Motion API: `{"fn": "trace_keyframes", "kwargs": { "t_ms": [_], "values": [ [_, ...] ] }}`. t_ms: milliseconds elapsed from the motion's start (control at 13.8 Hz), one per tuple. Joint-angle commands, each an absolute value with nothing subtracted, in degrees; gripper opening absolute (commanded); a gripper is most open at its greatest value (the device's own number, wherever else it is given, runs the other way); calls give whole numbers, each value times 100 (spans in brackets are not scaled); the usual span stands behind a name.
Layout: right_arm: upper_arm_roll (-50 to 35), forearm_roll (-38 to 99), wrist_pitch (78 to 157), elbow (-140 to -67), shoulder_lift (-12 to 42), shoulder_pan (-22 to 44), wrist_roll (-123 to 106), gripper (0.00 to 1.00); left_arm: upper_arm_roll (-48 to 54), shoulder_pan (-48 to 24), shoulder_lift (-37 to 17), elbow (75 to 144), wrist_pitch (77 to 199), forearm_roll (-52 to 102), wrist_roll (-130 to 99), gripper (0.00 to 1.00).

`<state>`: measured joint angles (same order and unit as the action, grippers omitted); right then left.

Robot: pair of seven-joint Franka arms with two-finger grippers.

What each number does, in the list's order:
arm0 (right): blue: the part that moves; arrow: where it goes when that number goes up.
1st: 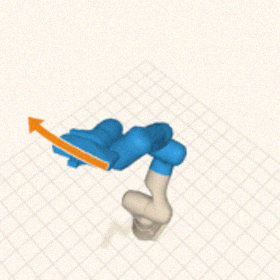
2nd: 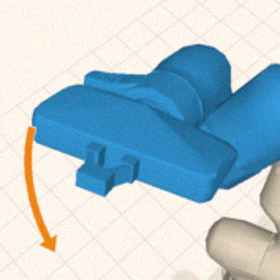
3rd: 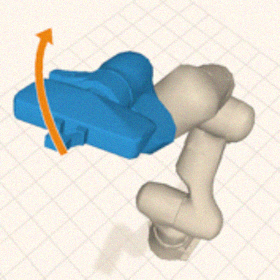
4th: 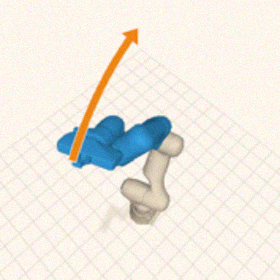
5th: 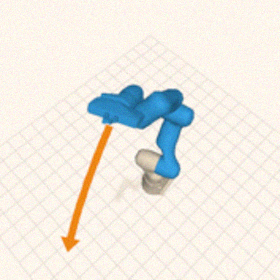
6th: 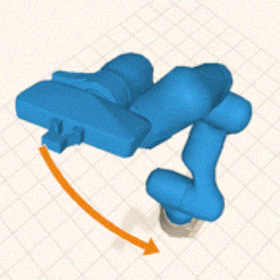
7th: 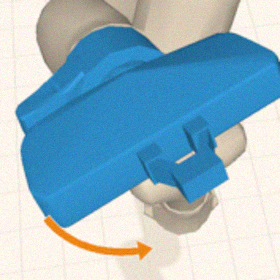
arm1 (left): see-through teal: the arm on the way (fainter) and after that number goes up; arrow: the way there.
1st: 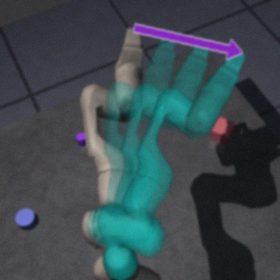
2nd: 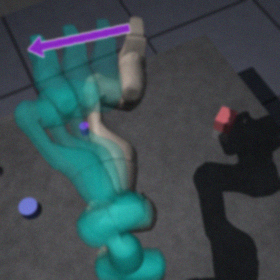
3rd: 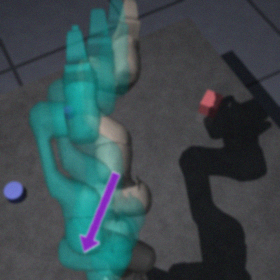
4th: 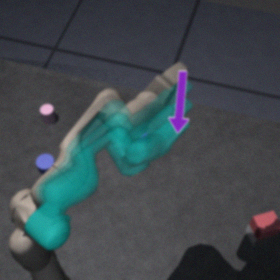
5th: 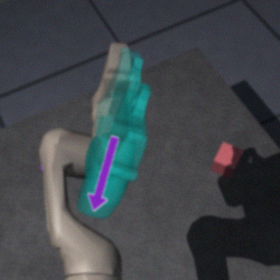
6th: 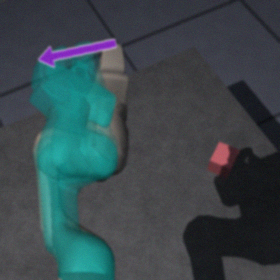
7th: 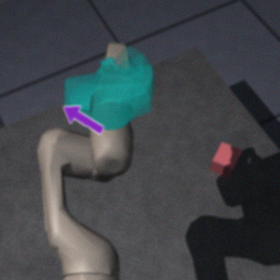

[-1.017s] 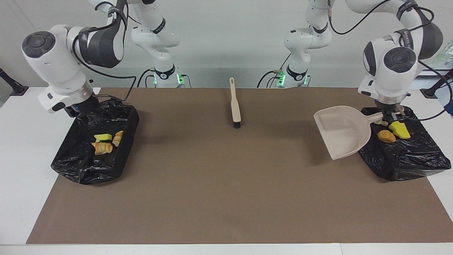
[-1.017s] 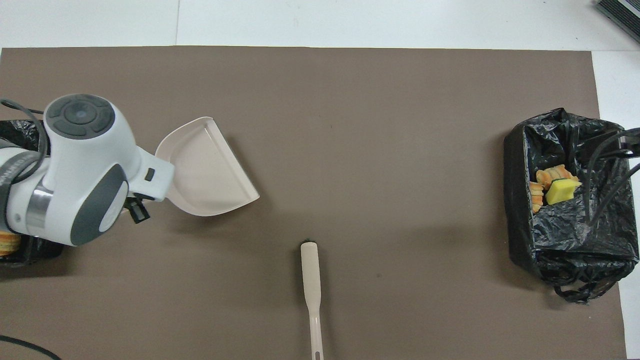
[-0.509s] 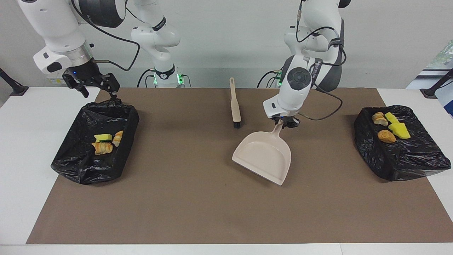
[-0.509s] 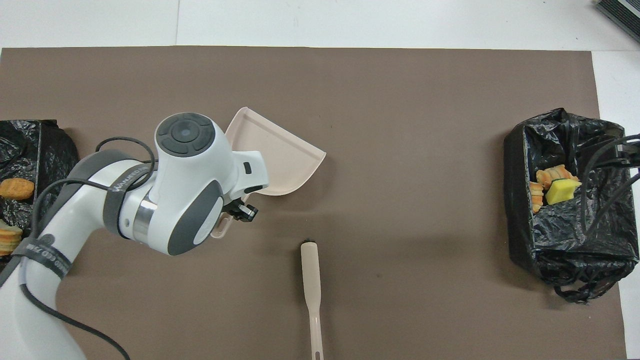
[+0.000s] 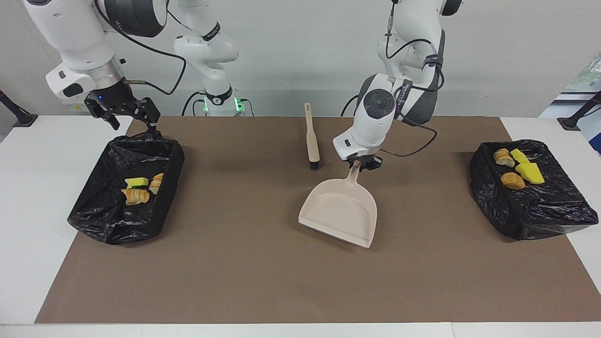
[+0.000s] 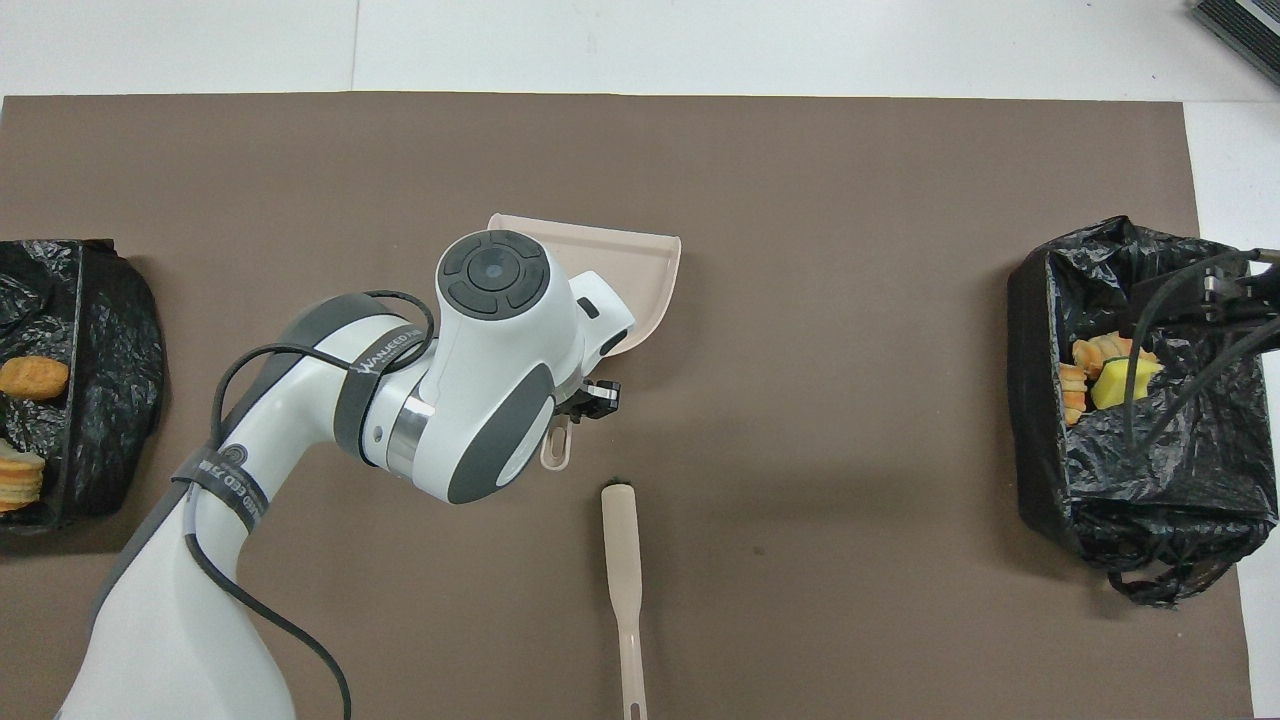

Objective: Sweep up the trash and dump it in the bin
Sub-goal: 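Bring the empty dustpan back to the table center with the left gripper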

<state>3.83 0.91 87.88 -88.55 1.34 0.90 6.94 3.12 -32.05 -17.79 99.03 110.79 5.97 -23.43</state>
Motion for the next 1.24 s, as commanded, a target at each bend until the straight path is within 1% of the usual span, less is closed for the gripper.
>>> {"fn": "trace_keyframes", "kwargs": {
  "t_ms": [0,218,363,509,727,799,945,1017,1090,1163],
  "values": [
    [325,141,8859,-8991,0,167,809,100,211,-3514,-1889,9765,11363,677,-2873,0],
    [325,149,8851,-8974,9,132,774,100,220,-3647,-1933,9791,11671,703,-2900,0],
    [325,149,8850,-8982,9,141,773,100,211,-3840,-2134,9774,11698,633,-3102,0],
    [325,149,8850,-8982,9,132,773,100,220,-3771,-2258,9773,11794,694,-3094,0],
    [325,149,8842,-8982,9,132,773,100,220,-3771,-2276,9817,11971,896,-3085,0],
    [325,149,8850,-8982,9,132,773,100,220,-3762,-2276,9809,11962,896,-3041,10],
    [325,149,8850,-8982,9,132,773,100,220,-3718,-2285,9826,11953,905,-3006,12],
    [325,149,8842,-8982,9,132,773,100,220,-3709,-2276,9835,11936,905,-3006,26],
    [325,149,8842,-8982,9,141,773,100,220,-3709,-2268,9835,11901,897,-2997,46],
    [325,149,8850,-8982,9,141,773,100,211,-3683,-2250,9861,11822,896,-2988,53]
  ]
}}
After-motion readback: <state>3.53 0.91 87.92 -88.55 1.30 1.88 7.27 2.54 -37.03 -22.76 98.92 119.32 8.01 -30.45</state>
